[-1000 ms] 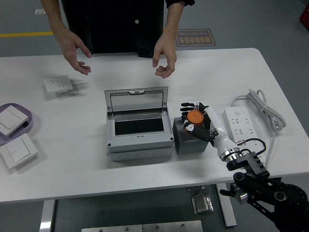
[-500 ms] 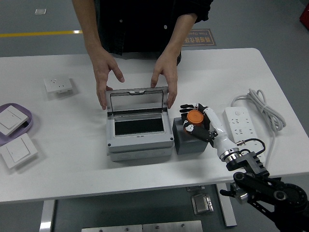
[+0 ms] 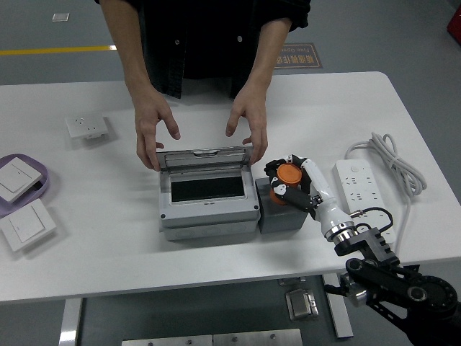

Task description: Pick up the cylinder from the cube,place it in the box,flap close box

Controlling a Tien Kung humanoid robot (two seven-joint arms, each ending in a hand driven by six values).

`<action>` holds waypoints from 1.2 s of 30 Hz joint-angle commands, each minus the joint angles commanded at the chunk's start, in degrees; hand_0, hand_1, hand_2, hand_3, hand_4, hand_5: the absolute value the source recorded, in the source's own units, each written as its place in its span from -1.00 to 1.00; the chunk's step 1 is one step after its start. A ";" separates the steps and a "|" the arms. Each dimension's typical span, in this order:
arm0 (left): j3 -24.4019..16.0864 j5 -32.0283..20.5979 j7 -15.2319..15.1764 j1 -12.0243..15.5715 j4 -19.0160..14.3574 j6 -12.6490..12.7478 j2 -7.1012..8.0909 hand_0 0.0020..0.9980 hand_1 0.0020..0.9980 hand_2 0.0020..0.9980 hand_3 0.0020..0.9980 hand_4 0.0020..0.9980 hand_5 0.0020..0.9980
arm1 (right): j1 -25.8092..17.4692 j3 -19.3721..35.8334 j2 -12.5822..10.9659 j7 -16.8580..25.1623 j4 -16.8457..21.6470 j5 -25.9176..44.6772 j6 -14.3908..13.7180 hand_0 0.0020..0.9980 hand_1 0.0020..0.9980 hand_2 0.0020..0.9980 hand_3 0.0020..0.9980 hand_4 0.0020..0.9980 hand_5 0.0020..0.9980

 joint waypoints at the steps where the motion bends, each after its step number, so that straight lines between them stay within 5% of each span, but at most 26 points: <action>1: -0.13 0.11 0.06 0.01 0.01 -0.05 0.01 0.28 0.24 0.09 0.25 0.40 -0.32 | 0.04 0.17 0.06 0.06 0.47 0.02 -0.30 0.05 -0.04 -0.11 -0.29 -1.00 -1.00; 2: -0.26 0.22 0.12 0.03 0.00 -0.10 0.00 0.28 0.24 0.09 0.25 0.40 -0.32 | 0.10 0.33 0.12 0.09 0.92 0.11 -0.54 0.05 -0.04 -0.11 -0.29 -1.00 -1.00; 3: -0.42 0.35 0.19 0.04 0.00 -0.17 -0.01 0.28 0.24 0.08 0.25 0.40 -0.32 | 0.20 0.48 0.18 0.08 1.42 0.20 -0.81 -0.17 -0.20 -0.27 -0.49 -1.00 -1.00; 10: -1.38 1.21 0.66 0.16 -0.03 -0.56 -0.10 0.28 0.24 0.08 0.25 0.40 -0.32 | 2.18 0.64 0.57 -2.32 4.91 -1.36 -2.36 -0.21 -0.25 -0.31 -0.50 -1.00 -1.00; 18: -3.01 2.63 1.46 0.53 0.09 -1.21 -0.05 0.28 0.24 0.09 0.25 0.40 -0.33 | 7.56 -0.67 3.17 -13.12 8.19 -12.76 -2.30 -0.24 -0.27 -0.32 -0.52 -1.00 -1.00; 26: -4.39 3.92 2.10 0.64 0.23 -1.77 0.24 0.28 0.24 0.08 0.25 0.40 -0.33 | 14.68 -3.00 7.41 -29.85 8.81 -30.22 6.46 -0.36 -0.38 -0.37 -0.55 -1.00 -1.00; 27: -4.54 4.08 2.17 0.62 0.25 -1.82 0.28 0.28 0.24 0.08 0.25 0.40 -0.33 | 15.64 -3.55 7.89 -31.92 8.78 -32.28 7.88 -0.52 -0.51 -0.45 -0.57 -1.00 -1.00; 36: -5.39 4.81 2.54 0.59 0.36 -2.13 0.30 0.28 0.24 0.08 0.25 0.40 -0.33 | 22.43 -10.30 11.49 -50.66 7.06 -51.68 19.89 -0.59 -0.55 -0.43 -0.56 -1.00 -1.00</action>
